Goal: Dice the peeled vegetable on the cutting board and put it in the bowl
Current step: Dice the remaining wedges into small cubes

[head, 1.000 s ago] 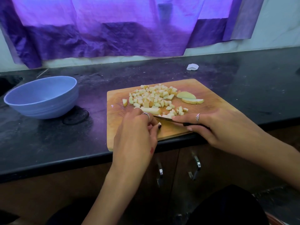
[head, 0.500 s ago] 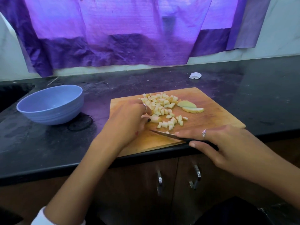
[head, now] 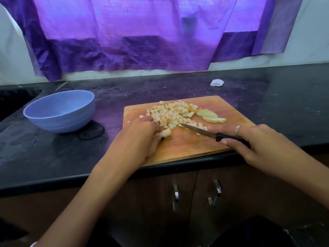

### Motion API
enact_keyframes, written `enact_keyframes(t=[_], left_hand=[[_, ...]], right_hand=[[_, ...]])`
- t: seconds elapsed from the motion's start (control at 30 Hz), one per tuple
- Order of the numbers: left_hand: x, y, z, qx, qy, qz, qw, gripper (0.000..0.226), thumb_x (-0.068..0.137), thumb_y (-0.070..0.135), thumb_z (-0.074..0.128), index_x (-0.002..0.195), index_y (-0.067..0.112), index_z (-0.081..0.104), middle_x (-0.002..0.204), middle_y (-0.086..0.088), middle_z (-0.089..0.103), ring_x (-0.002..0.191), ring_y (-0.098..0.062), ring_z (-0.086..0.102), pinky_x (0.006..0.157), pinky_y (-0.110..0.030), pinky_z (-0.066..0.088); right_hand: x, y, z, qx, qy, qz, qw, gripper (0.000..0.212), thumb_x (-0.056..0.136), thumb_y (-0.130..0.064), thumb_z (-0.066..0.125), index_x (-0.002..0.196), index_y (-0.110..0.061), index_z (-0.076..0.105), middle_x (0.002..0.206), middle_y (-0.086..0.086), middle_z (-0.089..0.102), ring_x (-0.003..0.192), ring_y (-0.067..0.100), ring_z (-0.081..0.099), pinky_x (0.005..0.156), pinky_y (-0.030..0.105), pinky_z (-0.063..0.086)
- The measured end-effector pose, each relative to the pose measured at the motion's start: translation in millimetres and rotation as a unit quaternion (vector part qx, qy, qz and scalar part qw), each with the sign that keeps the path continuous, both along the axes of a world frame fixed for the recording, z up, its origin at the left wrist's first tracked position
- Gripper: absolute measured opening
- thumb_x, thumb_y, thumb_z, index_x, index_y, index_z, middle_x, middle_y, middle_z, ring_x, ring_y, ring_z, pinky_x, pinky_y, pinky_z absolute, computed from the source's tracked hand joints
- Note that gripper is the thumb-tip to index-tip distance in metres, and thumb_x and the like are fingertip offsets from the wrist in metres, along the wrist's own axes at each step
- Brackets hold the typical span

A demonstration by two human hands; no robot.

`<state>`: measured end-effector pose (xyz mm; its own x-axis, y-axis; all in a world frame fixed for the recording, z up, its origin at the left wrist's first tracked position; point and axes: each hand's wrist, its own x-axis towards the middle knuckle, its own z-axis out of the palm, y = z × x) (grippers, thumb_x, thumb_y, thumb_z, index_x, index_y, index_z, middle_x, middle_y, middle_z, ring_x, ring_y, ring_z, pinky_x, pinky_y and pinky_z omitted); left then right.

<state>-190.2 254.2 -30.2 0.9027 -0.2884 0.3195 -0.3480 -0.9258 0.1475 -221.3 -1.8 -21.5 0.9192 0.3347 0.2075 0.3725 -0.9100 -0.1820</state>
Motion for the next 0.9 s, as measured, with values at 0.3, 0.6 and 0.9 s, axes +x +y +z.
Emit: enact_keyframes(t=[0.3, 0.6, 0.9], left_hand=[[-25.4, 14.5, -17.5, -0.148, -0.058, 0.041, 0.987, 0.025, 0.085, 0.034, 0.066, 0.101, 0.017, 0.07, 0.094, 0.003, 0.059, 0.077, -0.015, 0.057, 0.075, -0.036, 0.052], [-23.9, 14.3, -24.6, -0.234, -0.051, 0.04, 0.97, 0.014, 0.083, 0.027, 0.069, 0.094, 0.02, 0.072, 0.073, 0.011, 0.055, 0.062, -0.004, 0.049, 0.065, -0.024, 0.047], [-24.1, 13.1, -26.7, -0.267, -0.04, 0.031, 0.962, 0.005, 0.083, 0.02, 0.07, 0.087, 0.021, 0.073, 0.066, 0.018, 0.047, 0.069, 0.012, 0.049, 0.061, 0.0, 0.036]], right_hand=[[-18.4, 46.1, -14.5, 0.091, -0.013, 0.064, 0.994, 0.045, 0.092, -0.04, 0.044, 0.137, -0.042, 0.043, 0.07, -0.01, 0.063, 0.063, 0.009, 0.057, 0.059, 0.027, 0.047], [-17.5, 63.4, -8.5, 0.075, 0.0, 0.044, 0.996, 0.043, 0.092, -0.035, 0.047, 0.135, -0.042, 0.046, 0.06, -0.011, 0.056, 0.061, 0.008, 0.054, 0.048, 0.023, 0.042], [-5.9, 71.4, -4.3, 0.036, -0.004, 0.024, 0.999, 0.038, 0.094, -0.038, 0.045, 0.131, -0.046, 0.047, 0.059, -0.014, 0.05, 0.046, 0.009, 0.044, 0.047, 0.021, 0.032]])
